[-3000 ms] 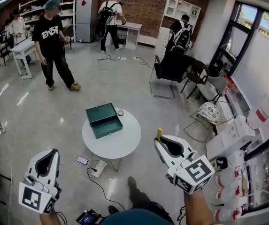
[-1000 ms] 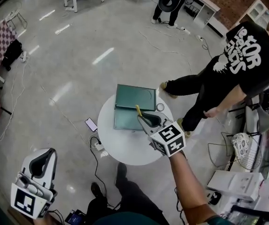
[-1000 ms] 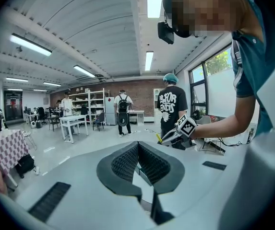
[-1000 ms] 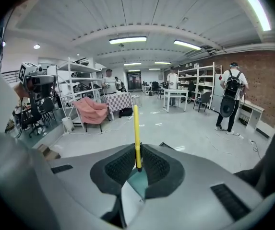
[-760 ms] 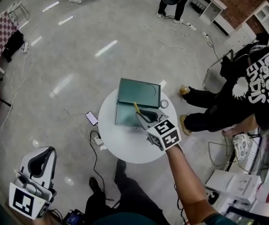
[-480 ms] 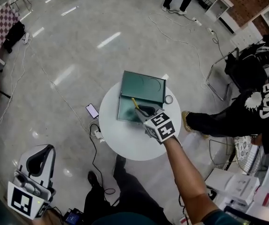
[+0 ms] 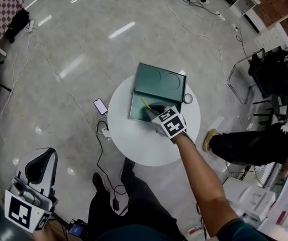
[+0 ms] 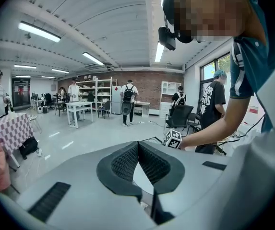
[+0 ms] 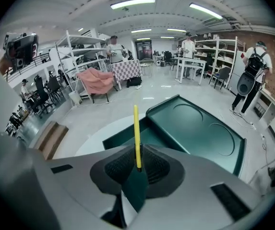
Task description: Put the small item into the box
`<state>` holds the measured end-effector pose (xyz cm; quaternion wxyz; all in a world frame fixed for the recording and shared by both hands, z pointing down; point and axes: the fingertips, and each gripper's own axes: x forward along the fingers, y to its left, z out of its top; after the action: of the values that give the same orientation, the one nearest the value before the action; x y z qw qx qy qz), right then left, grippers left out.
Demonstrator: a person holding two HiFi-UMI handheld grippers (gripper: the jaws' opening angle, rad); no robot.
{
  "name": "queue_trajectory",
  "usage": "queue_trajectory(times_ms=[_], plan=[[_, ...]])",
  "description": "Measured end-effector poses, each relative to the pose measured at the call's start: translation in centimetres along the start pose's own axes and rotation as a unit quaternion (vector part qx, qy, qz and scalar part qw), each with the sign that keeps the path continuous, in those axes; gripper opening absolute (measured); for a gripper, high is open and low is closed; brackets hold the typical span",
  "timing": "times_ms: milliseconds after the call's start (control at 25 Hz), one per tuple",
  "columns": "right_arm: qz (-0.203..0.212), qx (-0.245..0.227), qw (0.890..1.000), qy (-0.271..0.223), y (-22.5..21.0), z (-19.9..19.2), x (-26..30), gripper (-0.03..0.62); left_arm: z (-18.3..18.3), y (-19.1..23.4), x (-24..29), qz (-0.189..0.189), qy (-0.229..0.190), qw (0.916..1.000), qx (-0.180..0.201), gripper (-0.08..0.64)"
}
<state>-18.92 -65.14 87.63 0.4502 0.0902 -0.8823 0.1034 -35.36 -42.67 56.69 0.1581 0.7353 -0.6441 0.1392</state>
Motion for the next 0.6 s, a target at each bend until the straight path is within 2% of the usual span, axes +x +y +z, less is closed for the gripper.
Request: queue_trajectory(times_ms=[280,600], plan=[[0.003,-0.010,0.999,0.040,-0.6,-3.0,2.5,0.067,-1.8,-0.5,1.0,-0.003,0.003,1.0000,0.002,0.018],[-0.005,-0.038,0.995,0.089,0.7,-6.2,5.7,0.067,-5.3,-0.5,-0.4,-0.001,0.008,0.9999,-0.006,0.018]])
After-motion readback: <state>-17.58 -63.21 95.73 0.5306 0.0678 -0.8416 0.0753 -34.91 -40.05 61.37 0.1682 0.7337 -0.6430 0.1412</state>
